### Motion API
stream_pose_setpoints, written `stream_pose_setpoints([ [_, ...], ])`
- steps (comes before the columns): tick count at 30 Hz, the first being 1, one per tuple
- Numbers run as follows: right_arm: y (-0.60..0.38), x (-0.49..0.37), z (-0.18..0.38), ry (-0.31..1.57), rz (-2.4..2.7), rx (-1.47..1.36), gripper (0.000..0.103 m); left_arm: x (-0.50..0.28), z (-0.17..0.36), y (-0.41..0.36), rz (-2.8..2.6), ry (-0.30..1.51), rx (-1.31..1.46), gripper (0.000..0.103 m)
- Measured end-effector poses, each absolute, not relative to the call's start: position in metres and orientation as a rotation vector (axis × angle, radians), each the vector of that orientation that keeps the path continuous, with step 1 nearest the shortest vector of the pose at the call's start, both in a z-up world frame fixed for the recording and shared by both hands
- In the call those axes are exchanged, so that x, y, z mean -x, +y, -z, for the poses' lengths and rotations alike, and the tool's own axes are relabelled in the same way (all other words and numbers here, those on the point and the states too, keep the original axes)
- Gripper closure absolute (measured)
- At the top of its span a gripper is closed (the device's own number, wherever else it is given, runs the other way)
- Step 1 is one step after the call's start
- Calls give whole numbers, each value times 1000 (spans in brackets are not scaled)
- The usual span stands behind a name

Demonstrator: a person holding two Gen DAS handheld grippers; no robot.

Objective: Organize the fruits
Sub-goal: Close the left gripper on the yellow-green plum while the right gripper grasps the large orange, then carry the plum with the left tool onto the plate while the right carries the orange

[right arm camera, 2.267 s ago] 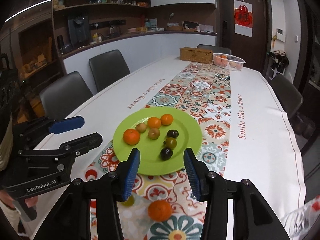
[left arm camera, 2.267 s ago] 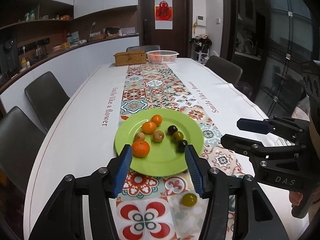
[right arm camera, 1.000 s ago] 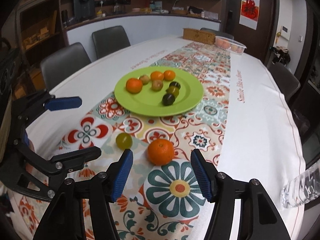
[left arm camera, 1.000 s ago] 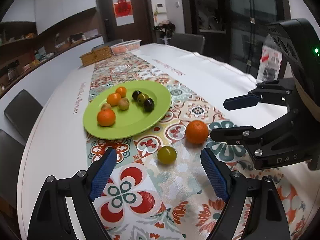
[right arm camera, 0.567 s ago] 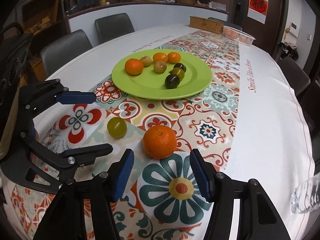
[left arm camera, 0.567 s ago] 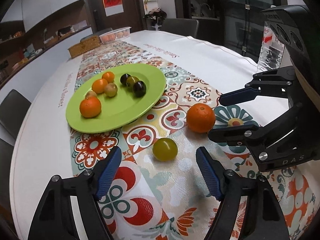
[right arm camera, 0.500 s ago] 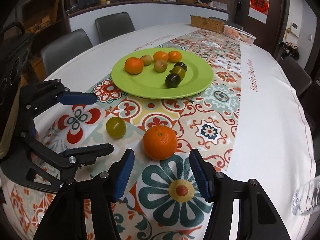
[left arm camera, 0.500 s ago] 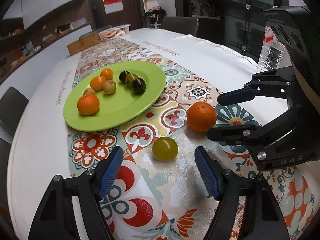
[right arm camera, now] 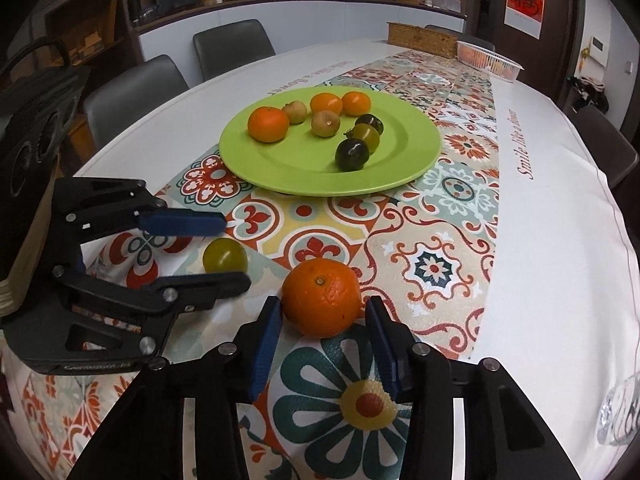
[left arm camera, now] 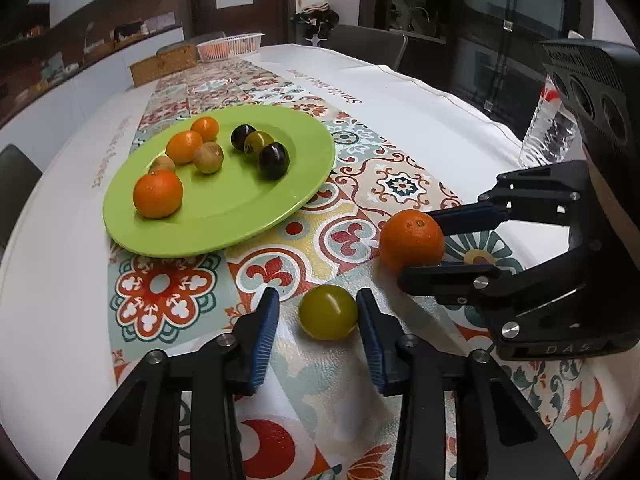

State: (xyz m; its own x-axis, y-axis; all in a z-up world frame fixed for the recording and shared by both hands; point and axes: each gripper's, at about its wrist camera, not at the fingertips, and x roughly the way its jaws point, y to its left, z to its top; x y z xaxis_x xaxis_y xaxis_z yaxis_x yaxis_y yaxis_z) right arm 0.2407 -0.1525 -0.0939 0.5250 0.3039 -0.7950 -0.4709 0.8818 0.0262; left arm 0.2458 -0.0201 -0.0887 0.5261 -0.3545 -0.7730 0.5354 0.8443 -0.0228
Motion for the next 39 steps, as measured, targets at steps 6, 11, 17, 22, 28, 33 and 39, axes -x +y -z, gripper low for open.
stream_pose_setpoints([
  [6, -154, -241, 94, 904, -468, 181, 62, -245, 88, -19, 522, 879, -198, 74],
  [11, -155, -238, 91, 895, -468, 161, 62, -240, 80, -17, 504, 863, -175, 74],
  [17, -155, -230, 79, 863, -465, 148, 62, -231, 65, -15, 493, 831, -175, 74],
  [22, -156, -225, 66, 831, -459, 144, 62, -222, 52, -12, 477, 801, -171, 74],
  [28, -155, -218, 49, 788, -456, 123, 62, -212, 34, -8, 442, 762, -173, 74],
  [33, -155, -214, 36, 755, -451, 107, 62, -204, 20, 0, 396, 726, -178, 74],
  [39, -151, -211, 23, 721, -457, 96, 62, -202, 3, 8, 359, 689, -160, 74],
])
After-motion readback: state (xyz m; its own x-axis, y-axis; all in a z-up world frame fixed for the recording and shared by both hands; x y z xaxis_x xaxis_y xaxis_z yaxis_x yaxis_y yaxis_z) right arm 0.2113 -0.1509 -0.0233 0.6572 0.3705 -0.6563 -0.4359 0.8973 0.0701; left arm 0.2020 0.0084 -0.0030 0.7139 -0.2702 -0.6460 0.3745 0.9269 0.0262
